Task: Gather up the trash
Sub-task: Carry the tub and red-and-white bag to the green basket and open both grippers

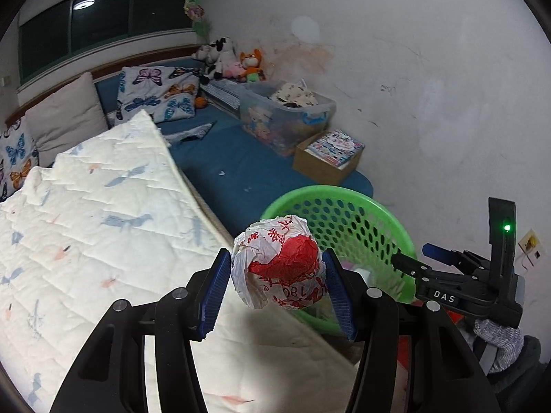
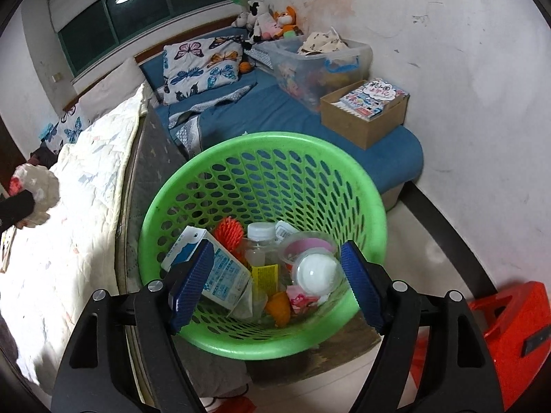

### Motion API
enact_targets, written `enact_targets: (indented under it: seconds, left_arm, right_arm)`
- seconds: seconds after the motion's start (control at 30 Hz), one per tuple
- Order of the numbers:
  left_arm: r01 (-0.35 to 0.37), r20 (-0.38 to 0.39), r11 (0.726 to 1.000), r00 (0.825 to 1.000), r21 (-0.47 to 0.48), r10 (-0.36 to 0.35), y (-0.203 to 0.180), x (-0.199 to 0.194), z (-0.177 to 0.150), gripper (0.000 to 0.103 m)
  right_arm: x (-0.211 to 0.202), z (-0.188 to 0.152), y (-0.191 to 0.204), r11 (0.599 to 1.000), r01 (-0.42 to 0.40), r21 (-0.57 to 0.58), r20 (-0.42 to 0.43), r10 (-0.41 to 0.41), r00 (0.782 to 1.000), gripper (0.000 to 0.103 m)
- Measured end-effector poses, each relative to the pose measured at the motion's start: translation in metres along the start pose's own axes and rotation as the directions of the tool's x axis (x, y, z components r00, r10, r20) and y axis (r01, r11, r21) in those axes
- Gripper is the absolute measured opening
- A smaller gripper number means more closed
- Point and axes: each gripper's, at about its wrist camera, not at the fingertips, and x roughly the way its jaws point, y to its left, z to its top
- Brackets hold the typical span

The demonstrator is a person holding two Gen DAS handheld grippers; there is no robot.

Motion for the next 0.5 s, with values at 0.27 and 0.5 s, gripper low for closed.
enact_targets:
  seconds: [0.27, 0.5]
  left_arm:
    - [0.044, -0.043, 0.999, 0.998, 0.032, -0.042, -0.028, 0.028, 0.003, 0.053]
    - [0.077, -0.093, 0.996, 0.993, 0.054, -0.072, -0.048, 0.054, 0.003, 0.054]
  right_arm:
    - [-0.014, -0.004, -0.015, 1.000, 0.015, 0.026, 0.020, -0.016, 1.000, 0.076]
    - [-0.023, -0.005, -0.022, 0.999, 0.020, 0.036, 0.029, -0.021, 0.999, 0.076]
